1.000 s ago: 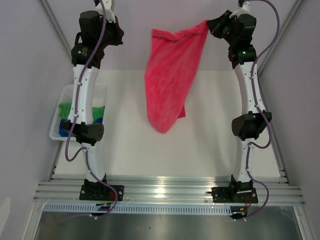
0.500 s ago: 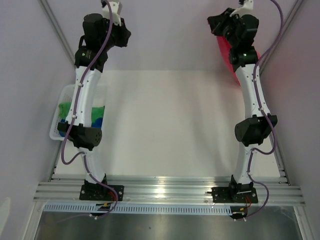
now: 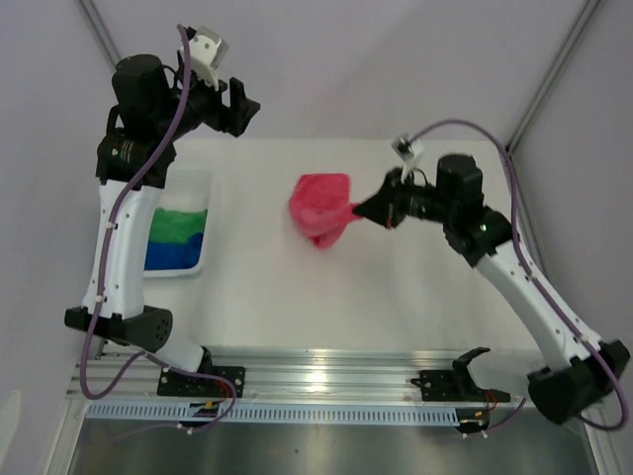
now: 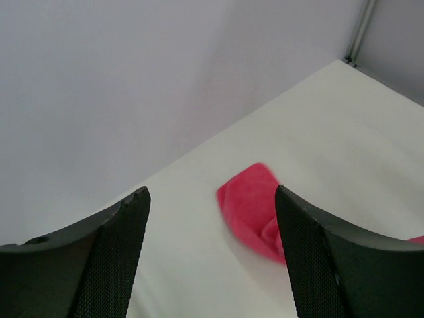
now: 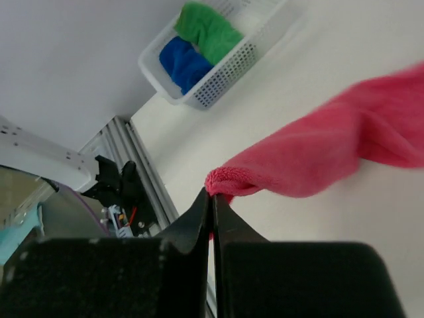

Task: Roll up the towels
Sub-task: Flatten the towel

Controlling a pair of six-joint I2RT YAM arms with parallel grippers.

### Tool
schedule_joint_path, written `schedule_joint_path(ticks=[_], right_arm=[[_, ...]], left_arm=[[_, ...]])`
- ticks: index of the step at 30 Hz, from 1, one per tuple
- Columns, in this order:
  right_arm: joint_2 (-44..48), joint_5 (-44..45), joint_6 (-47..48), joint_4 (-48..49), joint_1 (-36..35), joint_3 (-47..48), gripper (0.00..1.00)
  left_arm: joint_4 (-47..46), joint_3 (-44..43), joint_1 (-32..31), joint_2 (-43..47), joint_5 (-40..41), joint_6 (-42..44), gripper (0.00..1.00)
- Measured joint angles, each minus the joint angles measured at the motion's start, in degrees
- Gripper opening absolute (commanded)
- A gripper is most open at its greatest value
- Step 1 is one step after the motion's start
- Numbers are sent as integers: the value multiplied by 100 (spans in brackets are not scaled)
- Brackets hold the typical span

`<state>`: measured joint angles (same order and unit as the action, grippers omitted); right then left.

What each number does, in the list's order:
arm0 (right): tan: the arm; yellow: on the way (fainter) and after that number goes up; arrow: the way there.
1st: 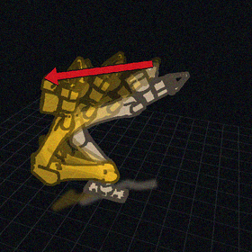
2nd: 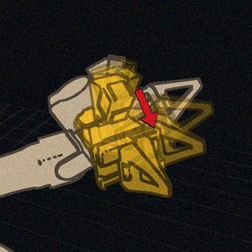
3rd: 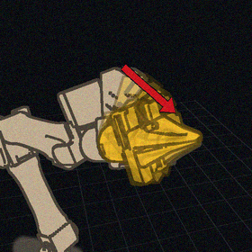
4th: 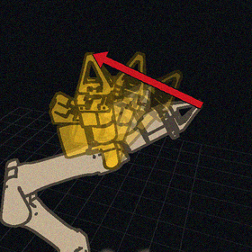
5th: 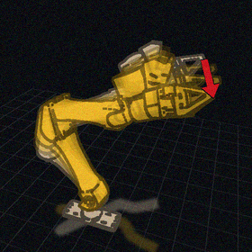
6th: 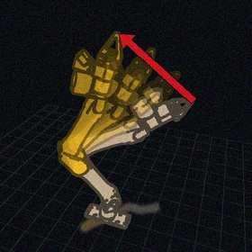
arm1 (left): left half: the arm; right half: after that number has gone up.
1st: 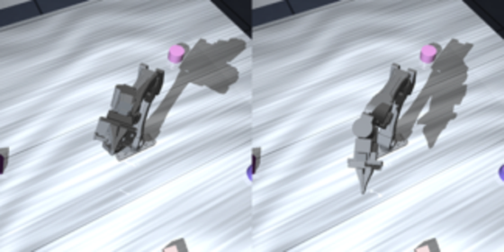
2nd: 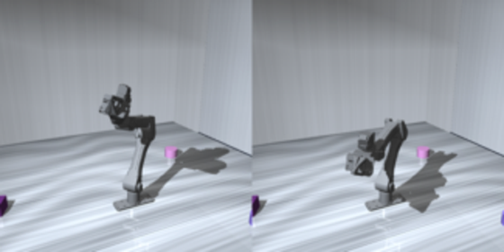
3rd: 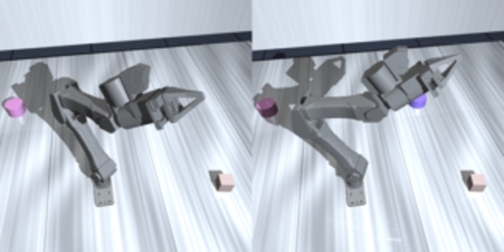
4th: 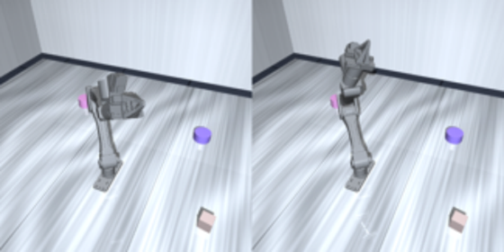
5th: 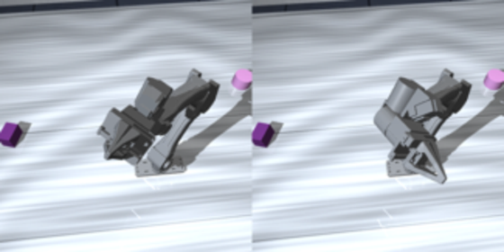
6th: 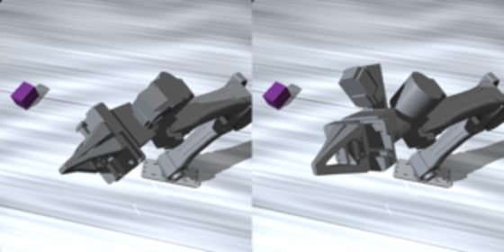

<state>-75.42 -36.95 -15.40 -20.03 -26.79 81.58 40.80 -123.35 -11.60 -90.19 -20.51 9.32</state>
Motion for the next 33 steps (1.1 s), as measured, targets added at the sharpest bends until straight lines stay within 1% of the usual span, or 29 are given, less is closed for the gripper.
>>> schedule_joint_path(ticks=[2, 4, 5, 7, 10, 13, 14, 16, 17, 19, 23, 26, 29, 33], right_arm=[[826, 210, -66, 92, -2, -1300, 0], [1257, 452, -173, -81, 55, -2273, 0], [1357, 629, -295, -111, 90, -2852, 0], [1274, 909, -485, -413, 98, -3587, 0], [1110, 1263, -874, -975, 103, -4439, 0], [1001, 1432, -1217, -1165, 101, -4682, 0], [960, 1484, -1318, -1143, 101, -4684, 0], [914, 1554, -1473, -1038, 101, -4697, 0], [905, 1567, -1528, -966, 101, -4717, 0], [903, 1585, -1635, -822, 101, -4798, 0], [905, 1620, -1766, -671, 101, -4929, 0], [905, 1620, -1818, -546, 101, -4999, 0], [885, 1617, -1864, -420, 101, -5036, 0], [876, 1620, -1871, -354, 101, -5053, 0]], left_arm=[[39, 273, -11, 273, -232, 214, 79], [179, 525, -52, 417, -380, 413, 79], [221, 743, -122, 457, -411, 588, 78], [367, 1178, -315, 468, -404, 892, 77], [538, 2083, -793, 365, -227, 1344, 74], [660, 2997, -1394, 162, -66, 1753, 73], [704, 3261, -1600, 85, -39, 1878, 70], [717, 3724, -1969, -33, -2, 2133, 69], [741, 3873, -2090, -79, -2, 2238, 65], [883, 4103, -2345, -227, -39, 2570, 63], [1189, 4507, -2461, -345, -85, 3418, 68], [1403, 4763, -2505, -372, 4, 3899, 66], [1565, 4695, -2599, -654, 31, 4022, 65], [1681, 4426, -2680, -1322, -15, 3969, 65]])
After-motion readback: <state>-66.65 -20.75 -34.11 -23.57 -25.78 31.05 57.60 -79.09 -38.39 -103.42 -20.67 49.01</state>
